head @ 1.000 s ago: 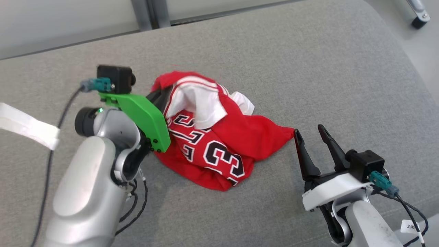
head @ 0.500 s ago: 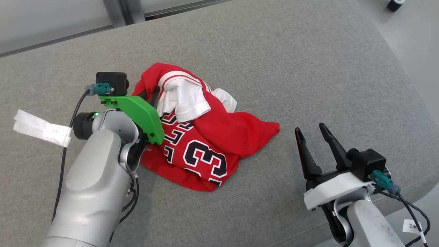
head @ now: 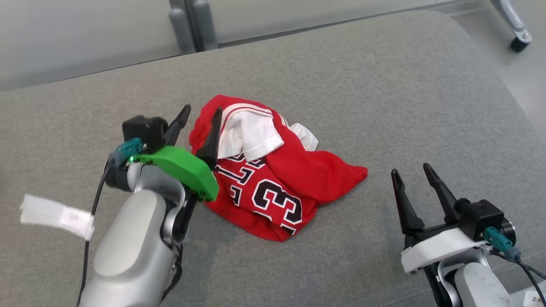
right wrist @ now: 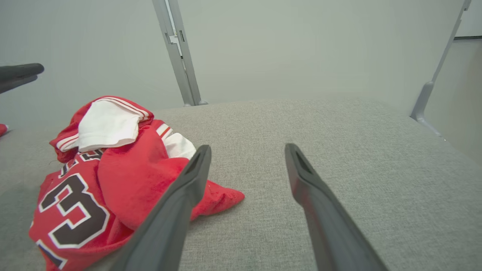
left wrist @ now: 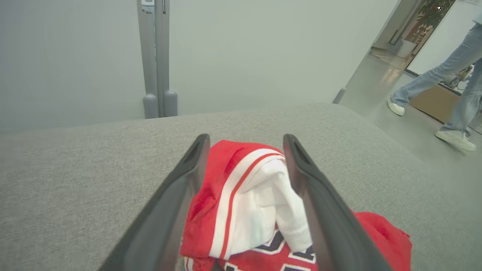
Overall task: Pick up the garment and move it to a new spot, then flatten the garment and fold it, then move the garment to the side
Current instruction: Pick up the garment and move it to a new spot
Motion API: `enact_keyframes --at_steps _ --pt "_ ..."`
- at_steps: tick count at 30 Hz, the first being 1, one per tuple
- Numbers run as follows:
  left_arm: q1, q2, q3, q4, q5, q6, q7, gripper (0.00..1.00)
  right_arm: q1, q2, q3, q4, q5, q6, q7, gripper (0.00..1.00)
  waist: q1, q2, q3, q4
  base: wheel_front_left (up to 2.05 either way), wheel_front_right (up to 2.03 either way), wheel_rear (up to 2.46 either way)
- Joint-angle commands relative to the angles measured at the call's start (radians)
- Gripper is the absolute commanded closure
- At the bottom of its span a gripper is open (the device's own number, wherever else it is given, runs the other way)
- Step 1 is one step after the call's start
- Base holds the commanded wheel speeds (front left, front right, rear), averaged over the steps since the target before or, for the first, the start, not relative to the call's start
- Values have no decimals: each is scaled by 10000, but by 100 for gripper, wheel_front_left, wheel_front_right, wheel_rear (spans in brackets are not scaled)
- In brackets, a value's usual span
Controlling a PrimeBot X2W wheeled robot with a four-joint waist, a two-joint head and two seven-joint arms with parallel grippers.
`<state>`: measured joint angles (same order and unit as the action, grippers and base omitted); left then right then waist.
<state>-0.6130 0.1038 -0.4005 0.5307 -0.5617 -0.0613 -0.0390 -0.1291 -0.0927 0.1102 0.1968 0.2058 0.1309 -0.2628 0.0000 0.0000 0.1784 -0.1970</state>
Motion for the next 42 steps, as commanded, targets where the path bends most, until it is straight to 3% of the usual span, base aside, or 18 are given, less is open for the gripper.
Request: enact_keyframes --at_steps 1,8,17,22,26,31,42 --pt "462 217 -40 -315 100 88 -127 0 211 -100 -88 -131 -132 -3 -30 0 0 0 -475 560 0 0 0" --pt "3093 1119 127 -2118 383 596 -1144 0 679 -484 -443 -642 -463 -5 -30 0 0 0 -1103 1455 0 0 0" --pt "5594 1920 771 -2901 744 1176 -2177 0 1182 -861 -741 -687 -671 -5 -30 0 0 0 -1441 2317 0 0 0" --pt "6413 1756 1443 -3324 992 835 -2258 0 1400 -842 -926 -418 -790 -5 -30 0 0 0 -1511 2513 0 0 0" --pt "7196 1453 2314 -3634 1540 138 -2262 0 1545 -707 -1142 -104 -855 -5 -30 0 0 0 -1585 2565 0 0 0" --pt "7557 1062 2987 -3651 1869 -362 -2263 0 1669 -561 -1436 -27 -858 -5 -30 0 0 0 -1630 2554 0 0 0" --pt "7506 733 3484 -3503 2298 -694 -2254 0 1670 -423 -1589 77 -891 -5 -30 0 0 0 -1647 2457 0 0 0"
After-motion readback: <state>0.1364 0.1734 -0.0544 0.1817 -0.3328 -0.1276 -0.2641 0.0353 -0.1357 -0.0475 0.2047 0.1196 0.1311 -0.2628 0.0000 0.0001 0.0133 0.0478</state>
